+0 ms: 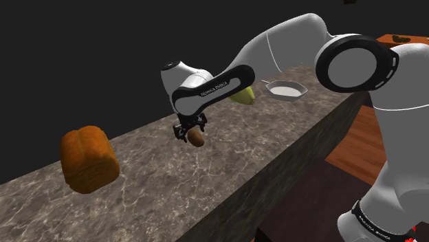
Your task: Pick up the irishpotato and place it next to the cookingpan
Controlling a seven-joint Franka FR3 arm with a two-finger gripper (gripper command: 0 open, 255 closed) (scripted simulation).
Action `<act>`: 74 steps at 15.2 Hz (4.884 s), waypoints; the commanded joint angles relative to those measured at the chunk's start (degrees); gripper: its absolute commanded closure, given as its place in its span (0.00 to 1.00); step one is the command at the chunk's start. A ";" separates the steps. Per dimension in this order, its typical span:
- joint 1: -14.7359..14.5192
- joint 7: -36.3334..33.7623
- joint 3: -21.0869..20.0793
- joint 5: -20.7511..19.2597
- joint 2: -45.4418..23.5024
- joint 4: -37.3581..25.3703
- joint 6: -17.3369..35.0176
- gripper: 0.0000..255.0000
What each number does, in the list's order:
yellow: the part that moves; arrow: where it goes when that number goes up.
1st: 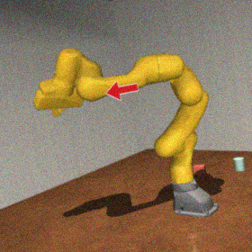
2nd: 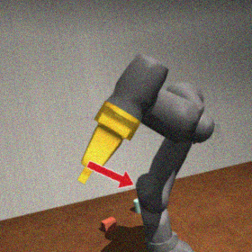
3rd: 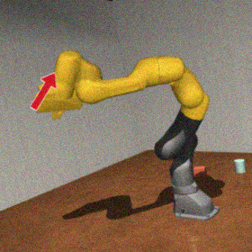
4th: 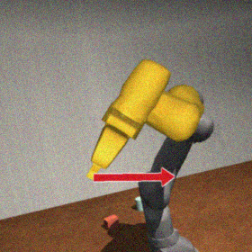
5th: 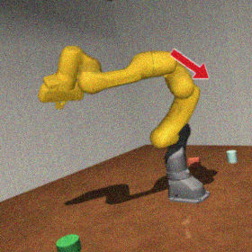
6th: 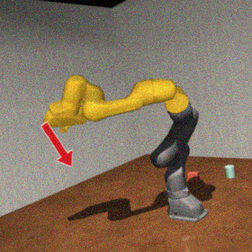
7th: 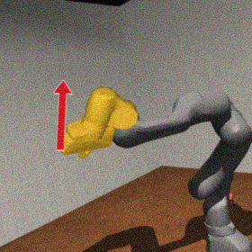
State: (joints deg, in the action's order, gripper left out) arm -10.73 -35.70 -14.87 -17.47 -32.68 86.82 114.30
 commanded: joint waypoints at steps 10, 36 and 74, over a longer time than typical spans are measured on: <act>0.02 -0.05 0.08 -0.11 -0.32 0.11 0.46 1.00; -0.16 2.47 -0.81 1.74 3.80 -8.20 -11.62 1.00; 24.22 39.55 13.36 8.33 34.30 28.56 1.22 1.00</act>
State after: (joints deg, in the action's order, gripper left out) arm 12.91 2.56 -2.11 -9.17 1.11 114.90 115.37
